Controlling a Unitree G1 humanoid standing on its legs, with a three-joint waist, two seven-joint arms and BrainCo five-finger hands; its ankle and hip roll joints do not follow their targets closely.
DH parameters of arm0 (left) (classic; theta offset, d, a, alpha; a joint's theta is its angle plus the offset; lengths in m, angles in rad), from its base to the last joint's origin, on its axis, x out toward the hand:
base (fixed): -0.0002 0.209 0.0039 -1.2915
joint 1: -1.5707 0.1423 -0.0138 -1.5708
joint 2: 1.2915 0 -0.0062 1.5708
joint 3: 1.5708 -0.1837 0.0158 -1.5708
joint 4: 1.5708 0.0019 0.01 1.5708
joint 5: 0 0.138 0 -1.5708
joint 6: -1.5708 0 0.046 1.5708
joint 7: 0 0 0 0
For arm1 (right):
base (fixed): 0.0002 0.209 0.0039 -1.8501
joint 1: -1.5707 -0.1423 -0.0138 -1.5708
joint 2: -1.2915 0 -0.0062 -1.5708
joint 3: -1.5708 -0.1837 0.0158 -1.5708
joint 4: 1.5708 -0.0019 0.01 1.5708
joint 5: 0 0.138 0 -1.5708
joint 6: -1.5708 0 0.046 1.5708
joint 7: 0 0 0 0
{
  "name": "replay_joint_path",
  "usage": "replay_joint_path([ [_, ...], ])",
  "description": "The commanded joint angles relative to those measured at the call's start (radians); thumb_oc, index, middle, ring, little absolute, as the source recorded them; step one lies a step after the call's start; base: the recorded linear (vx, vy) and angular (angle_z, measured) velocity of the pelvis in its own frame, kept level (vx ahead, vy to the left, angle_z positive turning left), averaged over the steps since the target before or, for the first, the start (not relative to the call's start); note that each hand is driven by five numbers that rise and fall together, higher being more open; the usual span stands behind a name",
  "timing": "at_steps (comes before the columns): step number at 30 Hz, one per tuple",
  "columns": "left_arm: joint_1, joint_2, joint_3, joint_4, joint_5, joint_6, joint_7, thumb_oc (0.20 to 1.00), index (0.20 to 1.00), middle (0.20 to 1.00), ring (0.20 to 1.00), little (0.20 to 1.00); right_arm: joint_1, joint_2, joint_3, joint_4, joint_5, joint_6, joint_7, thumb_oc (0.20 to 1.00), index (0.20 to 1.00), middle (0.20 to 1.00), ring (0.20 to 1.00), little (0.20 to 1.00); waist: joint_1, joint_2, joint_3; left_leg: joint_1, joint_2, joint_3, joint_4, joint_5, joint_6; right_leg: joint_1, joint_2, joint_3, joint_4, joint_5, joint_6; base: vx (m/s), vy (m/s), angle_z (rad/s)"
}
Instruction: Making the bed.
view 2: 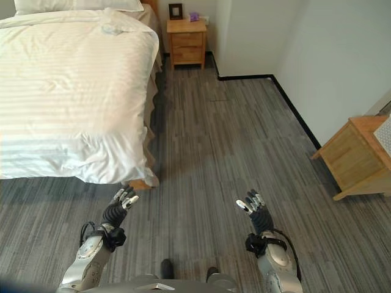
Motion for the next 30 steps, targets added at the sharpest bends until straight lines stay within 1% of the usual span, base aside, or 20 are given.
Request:
replay_joint_path([
  [1,-0.033,0.031,0.044,-0.019,-0.001,-0.044,0.016,1.0,1.0,1.0,1.0,1.0,-0.084,0.009,0.0,-0.029,0.037,-0.047,-0.003,1.0,1.0,1.0,1.0,1.0,0.024,-0.064,-0.007,-0.012,-0.03,-0.005,0.063,-0.038,-0.003,-0.009,-0.007,-0.01,-0.018,0.06,0.034,0.0,0.03,0.1],
  [4,-0.06,0.039,0.037,-0.01,-0.022,-0.043,0.02,1.0,1.0,1.0,1.0,1.0,-0.111,0.006,0.001,-0.037,0.03,-0.053,-0.013,1.0,1.0,1.0,1.0,1.0,0.023,-0.058,0.025,-0.032,-0.011,0.003,0.08,-0.04,0.004,-0.109,-0.016,0.015,0.134,0.058,0.058,-0.07,0.013,-0.06],
  [5,-0.06,0.039,0.037,-0.01,-0.022,-0.043,0.02,1.0,1.0,1.0,1.0,1.0,-0.111,0.006,0.0,-0.037,0.03,-0.053,-0.013,1.0,1.0,1.0,1.0,1.0,0.023,-0.059,0.024,-0.034,-0.011,0.003,0.081,-0.04,0.004,-0.114,-0.017,0.016,0.14,0.055,0.058,-0.05,-0.053,-0.18],
  [6,-0.092,0.059,0.023,0.0,-0.015,-0.049,0.025,1.0,1.0,1.0,1.0,1.0,-0.113,0.009,-0.007,-0.045,0.032,-0.06,-0.018,1.0,1.0,1.0,1.0,1.0,0.0,-0.06,0.042,-0.05,-0.001,-0.023,0.088,-0.035,0.003,-0.158,0.006,0.108,0.189,0.062,0.085,-0.03,-0.095,-0.11],
  [7,-0.099,0.072,0.023,0.001,-0.005,-0.052,0.027,1.0,1.0,1.0,1.0,1.0,-0.111,0.013,-0.009,-0.047,0.036,-0.063,-0.021,1.0,1.0,1.0,1.0,1.0,-0.003,-0.056,0.045,-0.053,0.012,-0.028,0.086,-0.032,-0.002,-0.161,-0.008,0.121,0.184,0.063,0.084,-0.02,-0.154,0.04],
  [9,-0.11,0.087,0.026,-0.006,0.004,-0.052,0.035,1.0,1.0,1.0,1.0,1.0,-0.101,0.023,-0.012,-0.049,0.039,-0.064,-0.022,1.0,1.0,1.0,1.0,1.0,0.001,-0.049,0.045,-0.047,0.048,-0.024,0.077,-0.029,-0.019,-0.142,-0.085,0.08,0.145,0.078,0.073,0.04,-0.24,0.31],
  [10,-0.122,0.094,0.028,-0.012,-0.004,-0.051,0.035,1.0,1.0,1.0,1.0,1.0,-0.093,0.027,-0.016,-0.04,0.031,-0.06,-0.025,1.0,1.0,1.0,1.0,1.0,0.004,-0.051,0.039,-0.036,0.077,-0.012,0.069,-0.033,-0.041,-0.12,-0.162,0.04,0.104,0.128,0.085,0.06,-0.243,0.17],
  [12,-0.127,0.093,0.031,-0.011,-0.01,-0.054,0.039,1.0,1.0,1.0,1.0,1.0,-0.092,0.027,-0.014,-0.032,0.021,-0.056,-0.028,1.0,1.0,1.0,1.0,1.0,0.001,-0.057,0.04,-0.03,0.084,-0.015,0.068,-0.036,-0.052,-0.114,-0.175,0.046,0.078,0.145,0.094,0.07,-0.259,-0.26],
  [13,-0.129,0.088,0.039,-0.001,-0.027,-0.059,0.045,1.0,1.0,1.0,1.0,1.0,-0.103,0.025,-0.005,-0.033,0.017,-0.049,-0.032,1.0,1.0,1.0,1.0,1.0,0.0,-0.07,0.03,-0.02,0.097,-0.004,0.062,-0.032,-0.069,-0.11,-0.173,0.056,0.014,0.17,0.114,0.07,-0.258,-0.4],
  [17,-0.12,0.079,0.044,0.018,-0.04,-0.057,0.045,1.0,1.0,1.0,1.0,1.0,-0.106,0.021,0.006,-0.052,0.033,-0.047,-0.017,1.0,1.0,1.0,1.0,1.0,0.008,-0.077,0.016,0.002,0.134,-0.01,0.058,-0.018,-0.102,-0.085,-0.142,0.048,-0.027,0.143,0.11,0.07,-0.29,-0.12],
  [19,-0.109,0.074,0.046,0.035,-0.026,-0.049,0.043,1.0,1.0,1.0,1.0,1.0,-0.106,0.009,0.008,-0.047,0.037,-0.047,-0.013,1.0,1.0,1.0,1.0,1.0,0.013,-0.075,0.009,0.002,0.171,-0.033,0.083,-0.012,-0.126,-0.061,-0.108,0.04,-0.035,0.123,0.094,0.1,-0.391,0.09],
  [20,-0.104,0.065,0.048,0.031,-0.042,-0.046,0.039,1.0,1.0,1.0,1.0,1.0,-0.111,0.002,0.007,-0.049,0.049,-0.048,-0.016,1.0,1.0,1.0,1.0,1.0,0.015,-0.075,0.013,-0.015,0.188,-0.051,0.139,-0.017,-0.131,-0.048,-0.093,0.036,-0.037,0.11,0.079,0.03,-0.385,0.2],
  [22,-0.113,0.045,0.026,0.031,-0.07,-0.036,0.023,1.0,1.0,1.0,1.0,1.0,-0.118,-0.022,-0.003,-0.049,0.055,-0.059,-0.021,1.0,1.0,1.0,1.0,1.0,0.018,-0.071,0.04,-0.072,0.216,-0.062,0.264,0.036,-0.135,-0.017,-0.076,0.009,-0.038,0.095,0.045,-0.02,-0.344,0.31],
  [23,-0.111,0.033,0.006,0.024,-0.067,-0.031,0.014,1.0,1.0,1.0,1.0,1.0,-0.13,-0.042,-0.008,-0.036,0.042,-0.055,-0.035,1.0,1.0,1.0,1.0,1.0,0.021,-0.068,0.051,-0.101,0.209,-0.075,0.308,0.049,-0.13,0.012,-0.068,-0.014,-0.047,0.078,0.028,-0.02,-0.23,0.42],
  [25,-0.111,0.033,0.006,0.024,-0.067,-0.03,0.015,1.0,1.0,1.0,1.0,1.0,-0.13,-0.042,-0.008,-0.036,0.042,-0.055,-0.035,1.0,1.0,1.0,1.0,1.0,0.019,-0.068,0.051,-0.102,0.208,-0.077,0.309,0.049,-0.13,0.013,-0.069,-0.016,-0.047,0.078,0.028,0.0,-0.104,0.48],
  [26,-0.104,0.019,-0.007,0.017,-0.079,-0.029,0.008,1.0,1.0,1.0,1.0,1.0,-0.132,-0.035,-0.016,-0.032,0.066,-0.053,-0.033,1.0,1.0,1.0,1.0,1.0,0.025,-0.075,0.051,-0.121,0.151,-0.085,0.295,0.026,-0.123,0.029,-0.07,-0.025,-0.057,0.075,0.029,0.02,-0.094,0.37],
  [27,-0.104,0.019,-0.007,0.017,-0.079,-0.029,0.008,1.0,1.0,1.0,1.0,1.0,-0.132,-0.035,-0.016,-0.032,0.066,-0.053,-0.033,1.0,1.0,1.0,1.0,1.0,0.024,-0.075,0.051,-0.12,0.149,-0.085,0.296,0.025,-0.122,0.031,-0.071,-0.026,-0.058,0.075,0.03,0.06,-0.147,0.39],
  [28,-0.09,0.012,-0.018,0.018,-0.079,-0.023,-0.001,1.0,1.0,1.0,1.0,1.0,-0.119,-0.034,-0.017,-0.032,0.062,-0.047,-0.023,1.0,1.0,1.0,1.0,1.0,0.026,-0.081,0.034,-0.122,0.107,-0.037,0.245,-0.001,-0.103,0.039,-0.066,-0.037,-0.072,0.08,0.033,0.08,-0.065,0.22],
  [29,-0.086,0.009,-0.025,0.019,-0.068,-0.022,-0.003,1.0,1.0,1.0,1.0,1.0,-0.111,-0.033,-0.015,-0.033,0.059,-0.045,-0.02,1.0,1.0,1.0,1.0,1.0,0.027,-0.08,0.025,-0.13,0.081,-0.004,0.212,0.002,-0.091,0.037,-0.052,-0.04,-0.076,0.081,0.032,0.11,-0.079,0.3],
  [30,-0.084,0.01,-0.027,0.017,-0.056,-0.022,-0.001,1.0,1.0,1.0,1.0,1.0,-0.103,-0.031,-0.014,-0.031,0.056,-0.043,-0.018,1.0,1.0,1.0,1.0,1.0,0.036,-0.082,0.018,-0.141,0.049,0.004,0.195,-0.003,-0.076,0.034,-0.038,-0.032,-0.076,0.077,0.031,0.12,-0.033,0.23],
])
